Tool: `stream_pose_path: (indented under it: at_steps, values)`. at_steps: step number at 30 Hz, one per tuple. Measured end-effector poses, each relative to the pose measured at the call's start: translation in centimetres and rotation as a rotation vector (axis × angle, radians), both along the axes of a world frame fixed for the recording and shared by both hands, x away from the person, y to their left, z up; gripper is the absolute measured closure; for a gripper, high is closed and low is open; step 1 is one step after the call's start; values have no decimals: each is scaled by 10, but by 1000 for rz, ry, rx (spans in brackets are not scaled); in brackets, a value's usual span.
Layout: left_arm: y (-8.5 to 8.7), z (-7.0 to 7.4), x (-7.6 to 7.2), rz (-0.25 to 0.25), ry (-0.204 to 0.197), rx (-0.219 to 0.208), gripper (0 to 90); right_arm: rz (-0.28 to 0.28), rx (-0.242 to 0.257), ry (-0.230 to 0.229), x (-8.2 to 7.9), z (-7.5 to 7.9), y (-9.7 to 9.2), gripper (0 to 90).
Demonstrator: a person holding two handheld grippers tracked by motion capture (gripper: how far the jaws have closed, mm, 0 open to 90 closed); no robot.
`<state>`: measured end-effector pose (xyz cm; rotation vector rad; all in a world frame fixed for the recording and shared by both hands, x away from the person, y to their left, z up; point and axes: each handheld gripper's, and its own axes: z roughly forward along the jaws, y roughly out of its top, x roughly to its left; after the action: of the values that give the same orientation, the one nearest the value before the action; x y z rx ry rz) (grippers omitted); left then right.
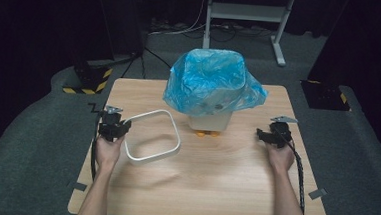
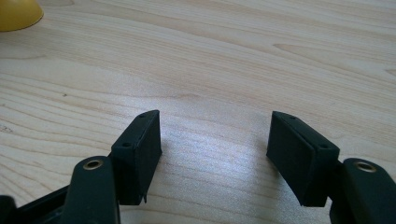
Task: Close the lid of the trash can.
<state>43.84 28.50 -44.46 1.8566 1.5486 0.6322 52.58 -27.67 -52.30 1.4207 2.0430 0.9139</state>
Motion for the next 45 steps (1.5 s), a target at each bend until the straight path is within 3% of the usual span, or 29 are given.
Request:
stream_pose_path:
  at_steps: [9,17,33,45]
  values:
    - [1,10,37,12,1,35,802,0,0,0,0,0,0,347]
    - [3,21,59,29,-7,65,802,-1,1,1,0,0,0,347]
    - [12,37,78,65,-34,60,802,-5,1,0,0,0,0,346]
    - [15,62,84,67,-73,60,802,-6,1,1,0,0,1,346]
